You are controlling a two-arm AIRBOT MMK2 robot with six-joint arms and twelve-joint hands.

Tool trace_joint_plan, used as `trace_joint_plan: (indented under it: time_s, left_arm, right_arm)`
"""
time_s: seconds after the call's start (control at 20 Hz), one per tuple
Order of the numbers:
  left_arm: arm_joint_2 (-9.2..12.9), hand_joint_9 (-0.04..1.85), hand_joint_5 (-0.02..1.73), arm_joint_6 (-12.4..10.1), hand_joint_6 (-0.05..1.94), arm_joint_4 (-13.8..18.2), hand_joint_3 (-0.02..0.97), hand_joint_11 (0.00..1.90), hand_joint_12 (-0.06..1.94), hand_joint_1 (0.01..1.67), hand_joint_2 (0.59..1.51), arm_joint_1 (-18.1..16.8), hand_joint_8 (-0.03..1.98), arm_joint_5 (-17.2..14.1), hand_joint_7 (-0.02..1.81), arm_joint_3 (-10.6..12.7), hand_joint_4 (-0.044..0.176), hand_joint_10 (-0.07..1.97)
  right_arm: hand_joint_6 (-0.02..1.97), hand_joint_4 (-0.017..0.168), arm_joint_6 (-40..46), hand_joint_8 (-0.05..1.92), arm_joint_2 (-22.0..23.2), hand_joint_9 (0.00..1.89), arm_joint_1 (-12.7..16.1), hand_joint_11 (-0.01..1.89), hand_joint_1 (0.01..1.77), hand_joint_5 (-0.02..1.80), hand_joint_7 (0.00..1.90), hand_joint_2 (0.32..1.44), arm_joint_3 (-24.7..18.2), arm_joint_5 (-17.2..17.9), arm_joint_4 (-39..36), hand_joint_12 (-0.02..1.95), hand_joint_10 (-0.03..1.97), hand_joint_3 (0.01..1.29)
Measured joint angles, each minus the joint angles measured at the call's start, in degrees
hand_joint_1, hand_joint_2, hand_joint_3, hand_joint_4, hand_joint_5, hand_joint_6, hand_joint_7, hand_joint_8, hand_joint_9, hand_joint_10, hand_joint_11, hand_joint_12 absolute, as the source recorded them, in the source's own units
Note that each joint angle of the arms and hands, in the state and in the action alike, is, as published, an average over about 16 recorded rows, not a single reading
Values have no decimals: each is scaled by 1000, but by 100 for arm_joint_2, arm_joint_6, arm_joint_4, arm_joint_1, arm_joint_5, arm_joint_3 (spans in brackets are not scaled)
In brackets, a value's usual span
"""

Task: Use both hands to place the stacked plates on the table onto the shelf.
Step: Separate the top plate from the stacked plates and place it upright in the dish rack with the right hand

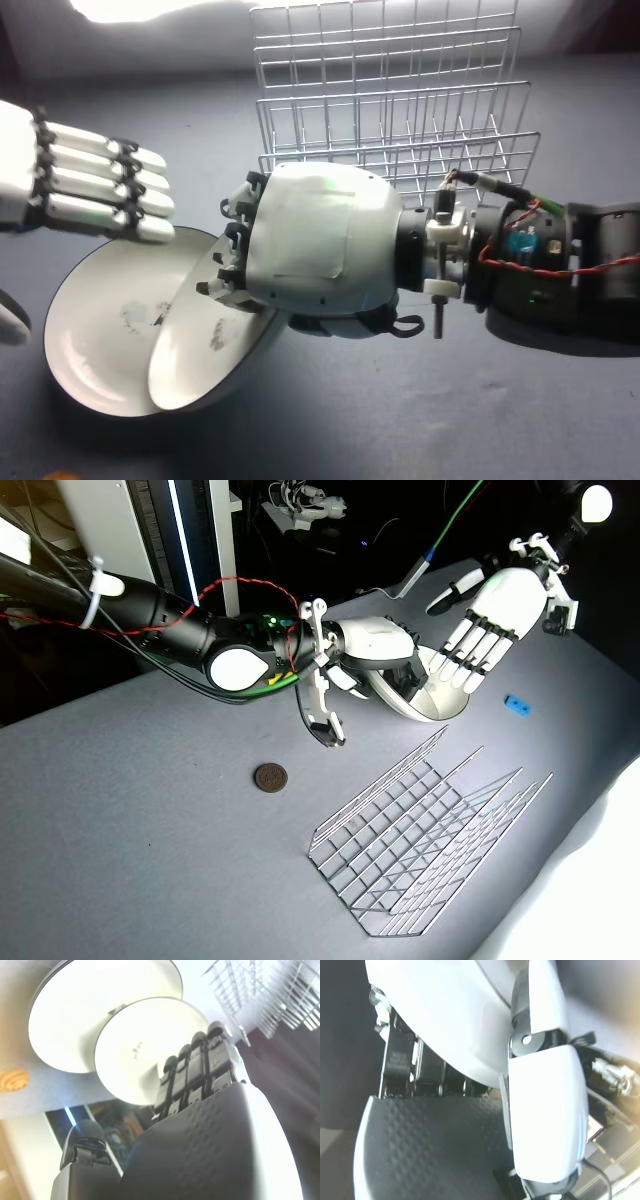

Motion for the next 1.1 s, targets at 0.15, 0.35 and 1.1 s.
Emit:
trace_joint_plan:
  time_s: [0.15, 0.35, 1.1]
  left_arm:
    - [129, 19, 21, -218, 20, 162, 15, 16, -3, 23, 1137, -241, -4, -78, 20, 65, -1, 16]
    - [264, 19, 20, -461, 20, 354, 15, 16, -3, 24, 1137, -543, -4, -167, 20, 173, 0, 16]
    - [393, 19, 21, -803, 19, 466, 15, 14, -3, 23, 1137, -907, -4, -258, 20, 522, 0, 16]
  right_arm:
    - [902, 6, 45, 816, 226, 1251, 88, 828, 1221, 927, 1056, 980, -260, -12, 2, 1121, 222, 13]
    - [932, 4, 97, 836, 581, 1266, 271, 825, 1221, 951, 1084, 988, -631, -33, 6, 1127, 221, 14]
    - [951, -2, 3488, 830, 2226, 1277, 1878, 821, 1220, 966, 1107, 995, -1568, -803, -1654, 1123, 195, 14]
